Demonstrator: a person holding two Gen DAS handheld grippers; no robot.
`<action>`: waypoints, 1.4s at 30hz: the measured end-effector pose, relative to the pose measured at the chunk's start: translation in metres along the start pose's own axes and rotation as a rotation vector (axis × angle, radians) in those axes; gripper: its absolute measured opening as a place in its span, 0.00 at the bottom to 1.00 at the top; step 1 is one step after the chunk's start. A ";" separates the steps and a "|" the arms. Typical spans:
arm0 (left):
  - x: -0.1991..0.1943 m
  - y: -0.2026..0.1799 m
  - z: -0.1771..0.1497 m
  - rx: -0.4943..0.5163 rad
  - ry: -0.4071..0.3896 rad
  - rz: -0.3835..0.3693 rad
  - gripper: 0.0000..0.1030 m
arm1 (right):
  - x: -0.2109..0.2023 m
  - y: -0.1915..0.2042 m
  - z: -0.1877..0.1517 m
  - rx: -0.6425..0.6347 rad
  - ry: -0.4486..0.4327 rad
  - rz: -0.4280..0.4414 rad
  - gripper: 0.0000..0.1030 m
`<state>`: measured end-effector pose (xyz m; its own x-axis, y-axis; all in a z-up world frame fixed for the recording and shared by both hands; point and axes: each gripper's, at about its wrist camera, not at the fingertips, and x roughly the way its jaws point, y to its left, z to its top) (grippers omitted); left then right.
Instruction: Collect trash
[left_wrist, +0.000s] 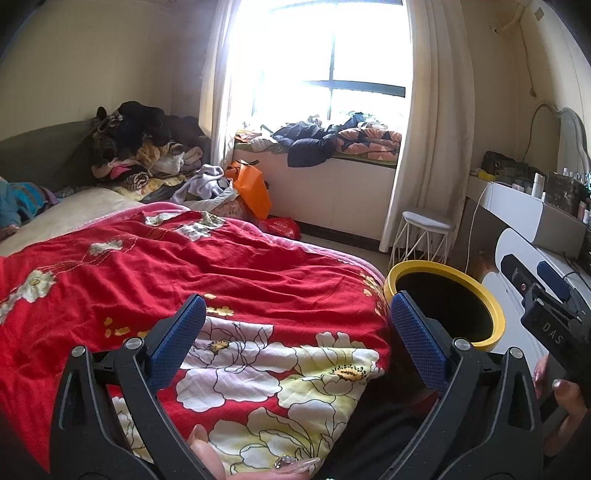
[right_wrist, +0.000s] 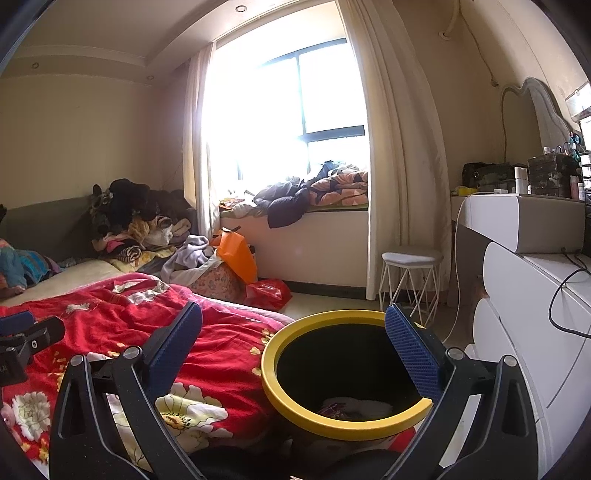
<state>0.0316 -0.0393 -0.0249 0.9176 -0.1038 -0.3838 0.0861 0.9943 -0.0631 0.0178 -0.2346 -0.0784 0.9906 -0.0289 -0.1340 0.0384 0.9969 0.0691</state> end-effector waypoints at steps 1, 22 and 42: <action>0.000 0.000 0.000 -0.001 -0.001 0.000 0.90 | 0.000 0.000 0.000 0.000 0.000 -0.001 0.94; -0.003 0.000 0.002 -0.007 -0.010 0.002 0.90 | 0.000 0.001 0.000 -0.001 -0.003 0.000 0.94; -0.001 -0.004 0.005 -0.006 -0.010 -0.007 0.90 | -0.001 0.001 -0.001 -0.002 -0.005 0.001 0.94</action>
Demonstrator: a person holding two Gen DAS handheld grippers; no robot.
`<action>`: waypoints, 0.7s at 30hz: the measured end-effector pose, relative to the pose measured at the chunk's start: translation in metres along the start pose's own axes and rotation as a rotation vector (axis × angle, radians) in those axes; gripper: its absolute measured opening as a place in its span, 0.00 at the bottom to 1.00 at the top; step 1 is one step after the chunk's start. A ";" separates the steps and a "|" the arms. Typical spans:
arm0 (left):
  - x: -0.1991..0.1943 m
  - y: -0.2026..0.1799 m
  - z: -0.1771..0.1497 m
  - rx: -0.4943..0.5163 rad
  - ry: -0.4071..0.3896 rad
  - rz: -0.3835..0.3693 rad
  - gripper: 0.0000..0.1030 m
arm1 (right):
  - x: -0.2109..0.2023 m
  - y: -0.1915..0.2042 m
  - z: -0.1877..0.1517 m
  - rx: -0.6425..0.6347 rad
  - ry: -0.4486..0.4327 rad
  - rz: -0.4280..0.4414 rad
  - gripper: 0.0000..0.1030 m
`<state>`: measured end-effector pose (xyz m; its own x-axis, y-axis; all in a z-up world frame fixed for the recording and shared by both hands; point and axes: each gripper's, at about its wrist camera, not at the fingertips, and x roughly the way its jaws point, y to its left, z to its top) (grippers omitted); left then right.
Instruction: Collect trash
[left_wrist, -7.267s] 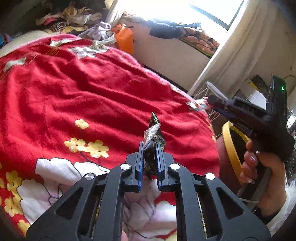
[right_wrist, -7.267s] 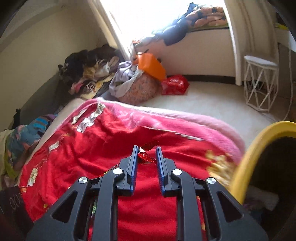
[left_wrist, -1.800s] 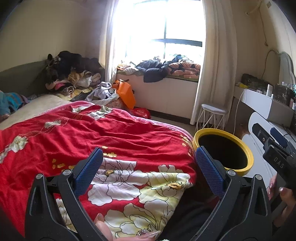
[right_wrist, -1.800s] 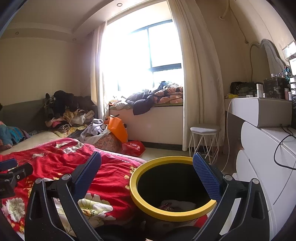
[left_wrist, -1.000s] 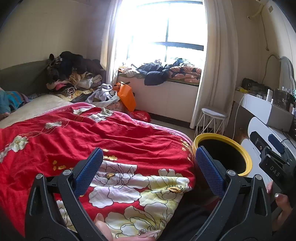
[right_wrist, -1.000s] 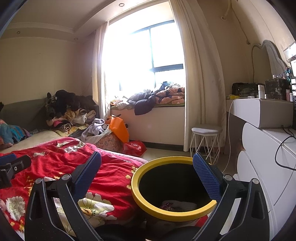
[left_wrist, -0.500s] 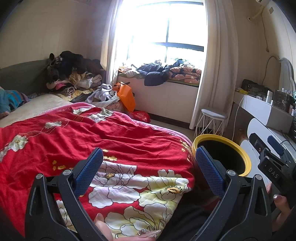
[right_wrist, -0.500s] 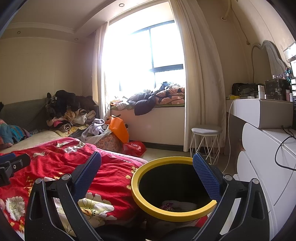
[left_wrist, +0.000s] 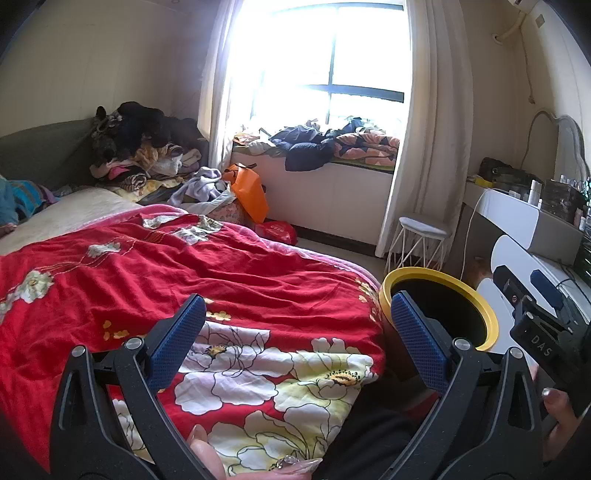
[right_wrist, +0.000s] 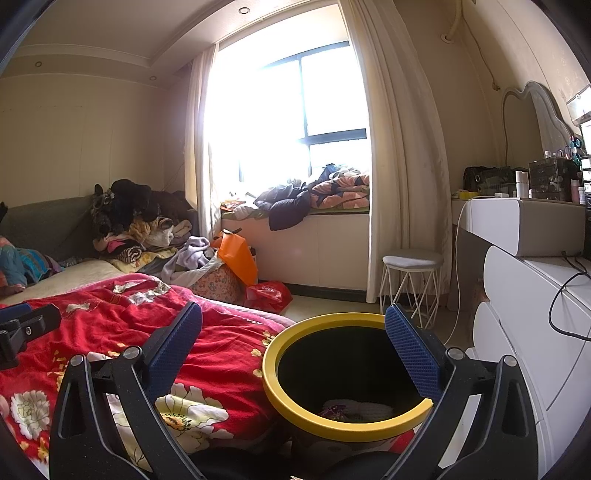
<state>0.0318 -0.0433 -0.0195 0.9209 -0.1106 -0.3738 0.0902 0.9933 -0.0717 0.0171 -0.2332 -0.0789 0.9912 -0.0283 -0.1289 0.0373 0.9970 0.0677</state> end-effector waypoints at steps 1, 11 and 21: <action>0.000 0.000 0.000 0.001 0.000 0.001 0.90 | 0.001 0.000 0.000 0.000 0.001 0.001 0.94; 0.001 -0.005 0.001 0.000 0.000 -0.002 0.90 | 0.001 0.000 0.000 -0.001 -0.001 0.000 0.94; 0.003 0.007 0.005 -0.046 0.035 0.012 0.90 | 0.002 0.003 0.011 0.035 0.001 0.036 0.94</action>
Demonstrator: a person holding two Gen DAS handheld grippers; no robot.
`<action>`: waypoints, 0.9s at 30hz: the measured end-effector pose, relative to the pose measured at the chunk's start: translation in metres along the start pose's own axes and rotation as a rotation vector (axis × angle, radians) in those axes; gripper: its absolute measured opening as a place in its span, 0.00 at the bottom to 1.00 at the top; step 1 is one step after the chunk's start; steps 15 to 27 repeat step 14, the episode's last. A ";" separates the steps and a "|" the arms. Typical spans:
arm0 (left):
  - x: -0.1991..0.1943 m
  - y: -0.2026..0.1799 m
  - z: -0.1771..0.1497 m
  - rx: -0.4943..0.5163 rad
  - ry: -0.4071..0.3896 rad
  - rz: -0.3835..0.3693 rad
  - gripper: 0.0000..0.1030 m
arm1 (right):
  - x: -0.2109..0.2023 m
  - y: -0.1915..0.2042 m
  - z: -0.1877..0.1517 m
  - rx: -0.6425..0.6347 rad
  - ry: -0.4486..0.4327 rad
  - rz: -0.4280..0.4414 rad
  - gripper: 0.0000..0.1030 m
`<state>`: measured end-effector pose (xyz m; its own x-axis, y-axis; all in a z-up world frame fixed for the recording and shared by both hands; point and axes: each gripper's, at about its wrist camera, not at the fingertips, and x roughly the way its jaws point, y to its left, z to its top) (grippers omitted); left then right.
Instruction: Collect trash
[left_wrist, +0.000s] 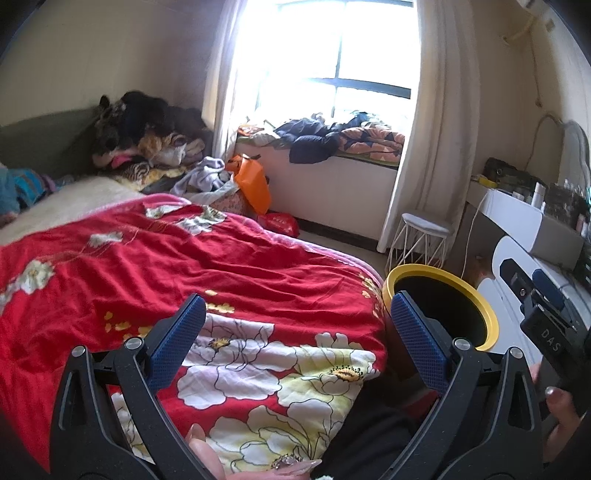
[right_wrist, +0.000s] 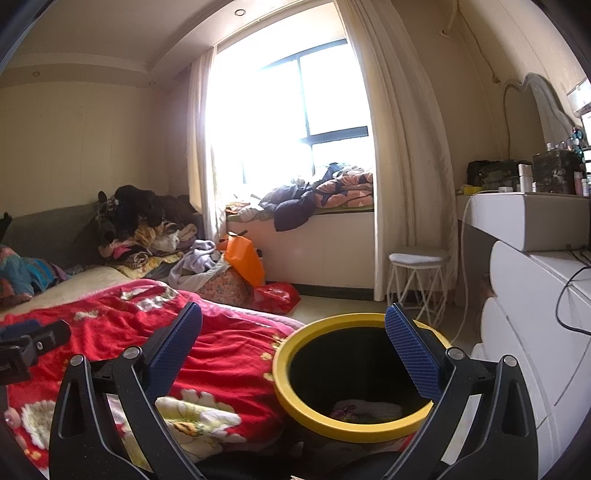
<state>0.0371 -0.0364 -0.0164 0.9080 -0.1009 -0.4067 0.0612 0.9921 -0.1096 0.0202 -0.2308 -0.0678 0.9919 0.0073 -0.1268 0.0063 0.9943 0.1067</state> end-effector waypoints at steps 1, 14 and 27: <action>-0.002 0.006 0.001 -0.011 -0.002 0.006 0.90 | 0.001 0.005 0.003 0.001 -0.001 0.016 0.94; -0.043 0.264 -0.036 -0.360 0.165 0.686 0.90 | 0.070 0.270 -0.005 -0.245 0.351 0.752 0.94; -0.043 0.264 -0.036 -0.360 0.165 0.686 0.90 | 0.070 0.270 -0.005 -0.245 0.351 0.752 0.94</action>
